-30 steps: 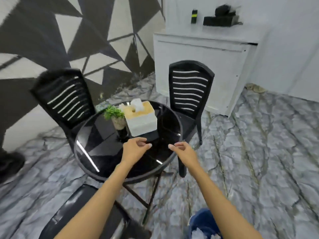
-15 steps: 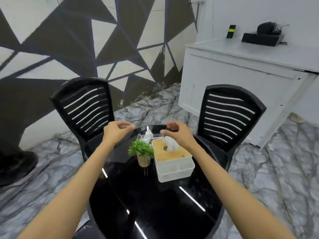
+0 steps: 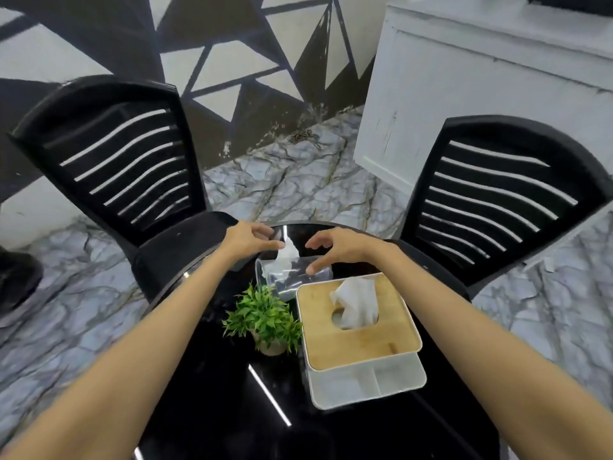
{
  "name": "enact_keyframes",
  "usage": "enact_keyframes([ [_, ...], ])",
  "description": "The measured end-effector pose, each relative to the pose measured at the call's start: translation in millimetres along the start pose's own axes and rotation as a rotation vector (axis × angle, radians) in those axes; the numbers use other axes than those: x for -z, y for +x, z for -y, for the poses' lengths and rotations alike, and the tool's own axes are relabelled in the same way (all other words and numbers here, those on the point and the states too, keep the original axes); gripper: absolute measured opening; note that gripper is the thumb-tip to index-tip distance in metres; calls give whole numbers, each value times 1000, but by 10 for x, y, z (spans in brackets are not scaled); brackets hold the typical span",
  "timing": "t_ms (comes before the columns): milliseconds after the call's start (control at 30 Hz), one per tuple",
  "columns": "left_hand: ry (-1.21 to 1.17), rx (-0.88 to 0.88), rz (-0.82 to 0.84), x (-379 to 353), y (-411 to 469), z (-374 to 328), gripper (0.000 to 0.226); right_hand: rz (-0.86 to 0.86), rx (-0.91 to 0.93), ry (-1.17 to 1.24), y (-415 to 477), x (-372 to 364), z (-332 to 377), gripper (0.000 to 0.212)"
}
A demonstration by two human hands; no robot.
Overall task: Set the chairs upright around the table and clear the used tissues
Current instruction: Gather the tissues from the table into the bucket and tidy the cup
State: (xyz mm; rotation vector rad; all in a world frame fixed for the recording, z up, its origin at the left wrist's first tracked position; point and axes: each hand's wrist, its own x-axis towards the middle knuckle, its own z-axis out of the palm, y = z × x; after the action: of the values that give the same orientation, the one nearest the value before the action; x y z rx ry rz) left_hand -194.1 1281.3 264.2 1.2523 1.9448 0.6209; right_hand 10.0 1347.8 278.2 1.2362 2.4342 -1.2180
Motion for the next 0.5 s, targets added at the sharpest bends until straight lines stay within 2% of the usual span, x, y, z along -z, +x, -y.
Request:
enact_keyframes([
  [100, 84, -19, 81, -110, 165, 20, 43, 80, -9, -24, 167, -24, -99, 70],
  [167, 137, -37, 133, -184, 261, 38, 58, 115, -7, -27, 231, -44, -150, 70],
  [233, 198, -69, 183, -237, 333, 50, 62, 122, 2, -53, 275, -67, -197, 66],
  [367, 272, -101, 163, -232, 428, 70, 48, 117, 13, -36, 322, -106, -289, 58],
  [500, 217, -87, 70, -204, 451, 124, 27, 93, 37, -29, 294, -85, -326, 59],
])
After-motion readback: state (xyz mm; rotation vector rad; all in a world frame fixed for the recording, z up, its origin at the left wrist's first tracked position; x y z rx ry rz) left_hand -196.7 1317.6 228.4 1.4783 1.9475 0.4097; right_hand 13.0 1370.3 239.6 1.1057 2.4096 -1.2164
